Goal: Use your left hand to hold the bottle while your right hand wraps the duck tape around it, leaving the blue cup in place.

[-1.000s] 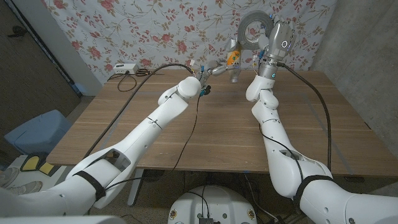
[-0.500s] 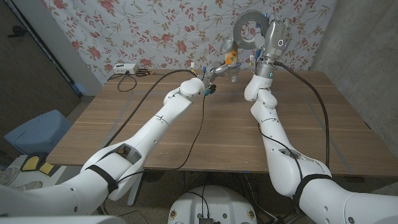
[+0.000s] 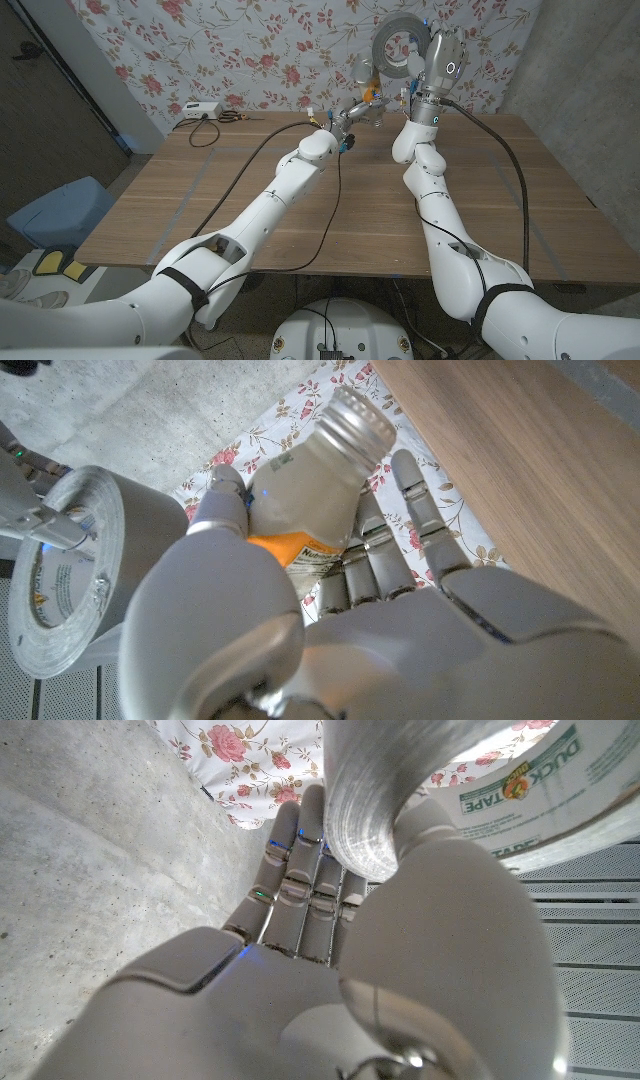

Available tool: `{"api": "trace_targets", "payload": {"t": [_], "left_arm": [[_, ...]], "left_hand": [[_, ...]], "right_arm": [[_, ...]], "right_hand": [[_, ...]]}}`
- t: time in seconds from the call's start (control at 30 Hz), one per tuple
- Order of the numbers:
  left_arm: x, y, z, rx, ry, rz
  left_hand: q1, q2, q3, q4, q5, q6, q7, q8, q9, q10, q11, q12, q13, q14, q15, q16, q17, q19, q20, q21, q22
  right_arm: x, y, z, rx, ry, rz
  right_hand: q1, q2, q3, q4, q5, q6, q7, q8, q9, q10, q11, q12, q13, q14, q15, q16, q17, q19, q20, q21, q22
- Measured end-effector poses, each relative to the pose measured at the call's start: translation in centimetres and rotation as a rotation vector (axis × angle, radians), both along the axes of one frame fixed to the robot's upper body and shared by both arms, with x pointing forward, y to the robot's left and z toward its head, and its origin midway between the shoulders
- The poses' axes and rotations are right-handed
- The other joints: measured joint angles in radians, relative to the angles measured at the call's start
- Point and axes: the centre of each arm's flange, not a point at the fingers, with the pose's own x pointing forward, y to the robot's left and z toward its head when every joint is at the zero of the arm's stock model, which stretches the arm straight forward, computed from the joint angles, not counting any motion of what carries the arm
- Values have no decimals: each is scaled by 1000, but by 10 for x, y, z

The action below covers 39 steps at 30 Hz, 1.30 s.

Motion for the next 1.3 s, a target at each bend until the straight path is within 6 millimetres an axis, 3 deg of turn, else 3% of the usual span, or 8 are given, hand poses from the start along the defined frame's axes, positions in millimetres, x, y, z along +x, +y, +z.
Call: {"api": "trace_targets", "payload": {"t": [0.17,0.33,0.37,0.43,0.57,0.7,0.83,1.3], "left_arm": [[0,-2,-1,-23,7,-17],[1,-5,-2,-48,23,-44],[1,-5,-2,-53,26,-46],[1,-6,-3,-75,39,-57],[3,-7,-8,-118,84,-66],[4,-7,-9,-148,120,-84],[6,-9,-13,-166,172,-125],[7,-14,-17,-247,318,-329]], "left_hand": [[0,0,-5,5,7,53,42,67,122,53,53,170,191,51,37,159,211,34,-24,96,17],[-1,0,-8,8,10,83,72,189,331,102,102,217,425,80,65,291,220,63,-52,230,40],[-1,0,-8,8,9,83,73,198,379,107,107,225,443,88,74,303,220,76,-58,256,44],[-1,0,-4,4,2,93,82,198,437,118,118,228,495,111,97,328,220,106,-74,302,46],[-1,-1,19,-19,2,123,112,198,441,153,153,228,537,148,133,358,220,175,-98,343,12],[-15,-15,46,-46,-6,139,128,198,488,171,171,237,598,180,129,357,267,212,-108,358,-5],[-15,-15,65,-65,-6,147,137,198,516,183,183,238,668,194,137,345,417,226,-108,373,-9],[-36,-33,125,-125,0,160,146,199,590,199,190,238,773,227,120,365,406,253,-120,417,-8]], "right_arm": [[0,-2,0,1,0,-1],[3,-5,-3,3,7,-1],[3,-6,-3,5,9,-2],[3,-7,-4,7,10,-3],[4,-11,-5,13,13,-7],[5,-14,-5,18,15,-11],[5,-18,-6,29,17,-17],[10,-36,-4,84,26,-31]], "right_hand": [[0,0,0,0,-2,0,0,0,0,0,0,-3,0,3,3,-6,0,0,0,0,0],[0,0,0,0,2,0,0,-1,-2,0,0,-4,1,4,3,-9,1,0,0,0,0],[0,0,0,0,2,0,0,-1,-2,0,0,-4,1,4,3,-9,2,0,0,0,0],[0,0,0,0,2,0,0,-2,-2,0,0,-4,1,4,3,-10,1,0,0,0,0],[1,-1,0,0,2,0,0,-2,-2,0,0,-4,3,4,3,-13,1,0,0,-2,1],[1,-1,0,0,2,0,0,-3,-2,0,0,-8,8,5,5,-13,0,-1,0,-3,4],[0,-1,0,0,2,-5,-6,-4,-3,-9,-9,-13,44,5,5,-17,-4,-8,-8,4,5],[0,0,0,0,6,3,-22,-10,-5,-13,-13,-23,73,5,5,-20,-8,-10,-9,16,9]]}}
